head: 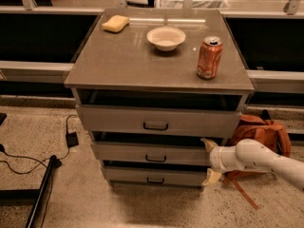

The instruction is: Open middle drawer

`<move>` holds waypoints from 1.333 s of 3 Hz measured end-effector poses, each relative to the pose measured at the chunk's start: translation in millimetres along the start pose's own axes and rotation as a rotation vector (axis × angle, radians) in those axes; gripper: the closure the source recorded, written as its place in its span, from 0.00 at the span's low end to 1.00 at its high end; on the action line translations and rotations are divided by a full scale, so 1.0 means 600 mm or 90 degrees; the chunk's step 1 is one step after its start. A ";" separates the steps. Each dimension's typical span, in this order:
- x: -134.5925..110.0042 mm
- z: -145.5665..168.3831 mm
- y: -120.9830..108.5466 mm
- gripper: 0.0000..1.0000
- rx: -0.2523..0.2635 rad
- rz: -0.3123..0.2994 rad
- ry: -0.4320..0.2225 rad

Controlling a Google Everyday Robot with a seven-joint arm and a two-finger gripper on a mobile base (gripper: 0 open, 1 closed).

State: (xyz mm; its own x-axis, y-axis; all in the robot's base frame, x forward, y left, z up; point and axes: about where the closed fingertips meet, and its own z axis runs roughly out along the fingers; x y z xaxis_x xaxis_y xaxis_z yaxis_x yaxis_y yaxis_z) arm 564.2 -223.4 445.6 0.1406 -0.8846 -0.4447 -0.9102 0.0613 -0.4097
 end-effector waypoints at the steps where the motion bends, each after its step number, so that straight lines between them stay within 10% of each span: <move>1: 0.018 0.026 -0.014 0.00 -0.006 0.003 0.023; 4: 0.012 0.042 0.013 0.45 -0.041 0.005 0.064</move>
Offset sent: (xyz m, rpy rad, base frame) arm 0.0382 -0.0004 -0.0411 -0.0739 0.0524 -0.0389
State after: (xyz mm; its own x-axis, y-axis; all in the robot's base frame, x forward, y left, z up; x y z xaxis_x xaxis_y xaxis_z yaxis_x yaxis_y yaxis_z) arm 567.9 -217.6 419.1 0.0973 -0.9261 -0.3645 -0.9345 0.0410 -0.3537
